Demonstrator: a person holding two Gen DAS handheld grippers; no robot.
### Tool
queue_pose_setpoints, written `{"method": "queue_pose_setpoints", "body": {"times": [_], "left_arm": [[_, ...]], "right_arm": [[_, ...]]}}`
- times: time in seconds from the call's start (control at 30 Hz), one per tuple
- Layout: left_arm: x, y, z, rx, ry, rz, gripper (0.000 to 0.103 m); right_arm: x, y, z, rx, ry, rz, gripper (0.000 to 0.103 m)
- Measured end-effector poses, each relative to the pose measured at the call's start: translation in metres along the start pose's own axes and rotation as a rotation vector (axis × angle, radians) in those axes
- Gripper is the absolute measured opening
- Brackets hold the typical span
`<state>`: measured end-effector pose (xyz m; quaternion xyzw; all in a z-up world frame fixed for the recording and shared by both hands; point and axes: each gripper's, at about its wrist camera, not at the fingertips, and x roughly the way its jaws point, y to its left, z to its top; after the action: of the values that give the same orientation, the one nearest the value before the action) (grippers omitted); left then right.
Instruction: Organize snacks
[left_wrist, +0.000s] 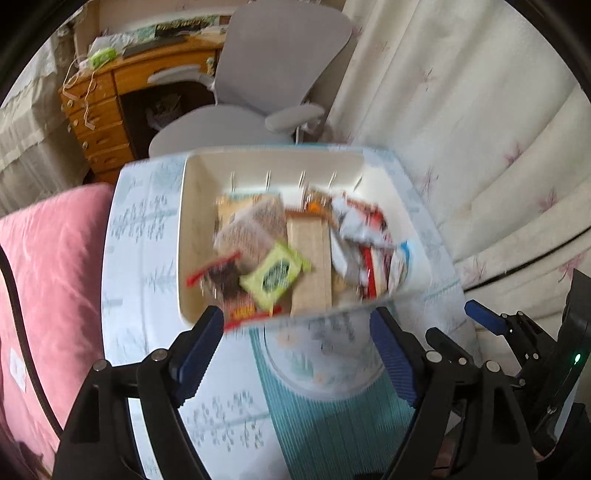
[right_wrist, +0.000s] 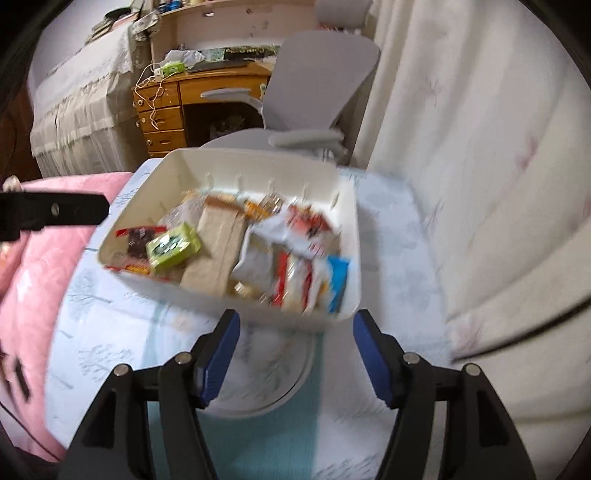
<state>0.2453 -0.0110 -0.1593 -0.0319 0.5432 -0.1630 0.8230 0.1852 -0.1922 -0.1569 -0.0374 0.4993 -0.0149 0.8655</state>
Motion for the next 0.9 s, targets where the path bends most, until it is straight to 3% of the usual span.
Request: {"method": "queue_pose_setpoints", "body": {"times": [0.17, 0.27, 0.4, 0.5, 0.63, 0.77, 0.9], "left_arm": [[-0.005, -0.007, -0.043, -0.049, 0.055, -0.009, 0.080], [-0.012, -0.017, -0.069, -0.031, 0.079, 0.013, 0.080], [-0.025, -0.029, -0.095, -0.045, 0.071, 0.033, 0.080], [-0.037, -0.036, -0.111, -0.079, 0.055, 0.058, 0.080], [-0.058, -0.045, -0.130, -0.152, 0.028, 0.070, 0.081], [-0.079, -0.059, -0.143, -0.167, -0.016, 0.117, 0.089], [-0.098, -0.076, -0.148, -0.166, -0.031, 0.094, 0.090]], "right_arm": [[-0.005, -0.006, -0.026, 0.078, 0.081, 0.005, 0.066], [-0.012, -0.012, -0.042, 0.110, 0.132, 0.035, 0.073], [-0.019, -0.015, -0.063, 0.121, 0.242, 0.061, 0.076], [-0.034, -0.016, -0.075, 0.116, 0.229, 0.147, 0.080], [-0.056, -0.017, -0.081, 0.063, 0.237, 0.195, 0.102], [-0.083, -0.021, -0.086, 0.034, 0.192, 0.195, 0.103], [-0.114, -0.024, -0.093, 0.032, 0.147, 0.219, 0.103]]}}
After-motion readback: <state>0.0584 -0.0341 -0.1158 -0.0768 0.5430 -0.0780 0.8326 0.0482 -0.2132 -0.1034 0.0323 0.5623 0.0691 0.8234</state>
